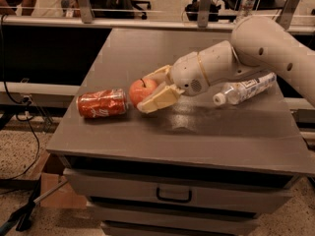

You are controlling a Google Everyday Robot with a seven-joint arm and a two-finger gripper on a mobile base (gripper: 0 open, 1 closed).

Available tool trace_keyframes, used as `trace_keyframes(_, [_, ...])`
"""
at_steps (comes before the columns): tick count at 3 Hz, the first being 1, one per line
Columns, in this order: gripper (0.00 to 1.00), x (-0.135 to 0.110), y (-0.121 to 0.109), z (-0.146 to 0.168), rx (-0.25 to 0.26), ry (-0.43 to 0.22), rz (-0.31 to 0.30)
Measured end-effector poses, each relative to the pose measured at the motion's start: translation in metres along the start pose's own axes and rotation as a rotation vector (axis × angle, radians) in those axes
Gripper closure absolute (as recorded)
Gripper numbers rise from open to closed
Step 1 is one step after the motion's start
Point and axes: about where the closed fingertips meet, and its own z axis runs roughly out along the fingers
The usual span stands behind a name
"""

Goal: Move apple near coke can

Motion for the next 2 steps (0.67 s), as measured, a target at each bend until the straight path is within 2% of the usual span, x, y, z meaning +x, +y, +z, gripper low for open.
trace_keyframes(2, [0.59,0.0136,0.0063,0.0153,-0.016,-0.018,0.025])
